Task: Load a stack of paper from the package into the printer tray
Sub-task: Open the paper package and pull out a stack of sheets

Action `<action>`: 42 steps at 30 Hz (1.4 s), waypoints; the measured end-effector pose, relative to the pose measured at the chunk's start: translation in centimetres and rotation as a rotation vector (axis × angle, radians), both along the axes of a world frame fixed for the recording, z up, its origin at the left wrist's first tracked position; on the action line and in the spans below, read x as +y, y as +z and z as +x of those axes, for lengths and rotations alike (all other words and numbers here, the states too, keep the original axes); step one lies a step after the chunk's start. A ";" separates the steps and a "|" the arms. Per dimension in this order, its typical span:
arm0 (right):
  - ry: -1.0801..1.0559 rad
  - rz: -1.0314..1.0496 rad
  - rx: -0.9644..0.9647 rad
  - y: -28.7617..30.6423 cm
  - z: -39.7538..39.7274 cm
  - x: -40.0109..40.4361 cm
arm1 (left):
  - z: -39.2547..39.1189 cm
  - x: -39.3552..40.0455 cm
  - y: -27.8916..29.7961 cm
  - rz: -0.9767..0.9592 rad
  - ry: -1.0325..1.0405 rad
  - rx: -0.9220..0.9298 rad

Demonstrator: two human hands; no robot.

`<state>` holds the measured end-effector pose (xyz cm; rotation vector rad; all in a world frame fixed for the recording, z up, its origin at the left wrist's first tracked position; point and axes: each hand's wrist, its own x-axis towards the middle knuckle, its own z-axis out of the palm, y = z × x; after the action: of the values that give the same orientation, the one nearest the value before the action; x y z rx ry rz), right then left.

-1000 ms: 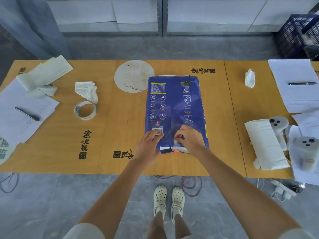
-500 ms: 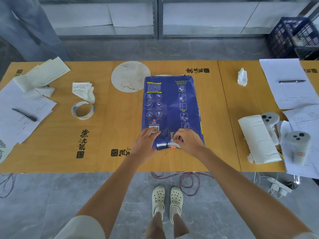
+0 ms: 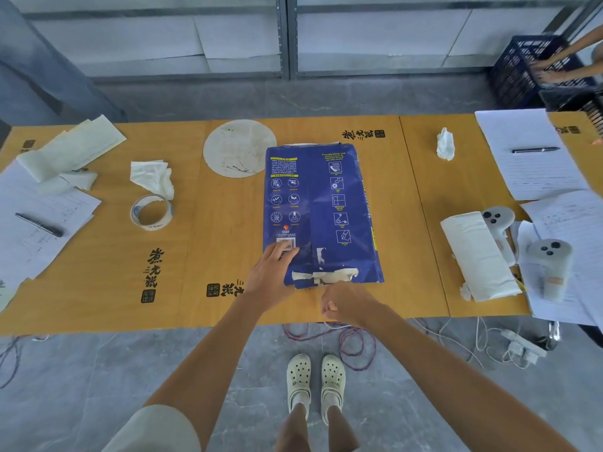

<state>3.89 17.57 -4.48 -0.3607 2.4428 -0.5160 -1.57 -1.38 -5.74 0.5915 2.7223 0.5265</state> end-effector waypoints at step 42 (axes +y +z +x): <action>-0.997 -0.112 0.388 0.2 -0.3 9.2 | 1.3 -1.8 0.5 0.571 0.929 0.037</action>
<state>3.60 26.74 -4.33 0.8488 2.8517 -1.0620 -0.29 -3.16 -5.28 -0.6329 2.7265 1.5256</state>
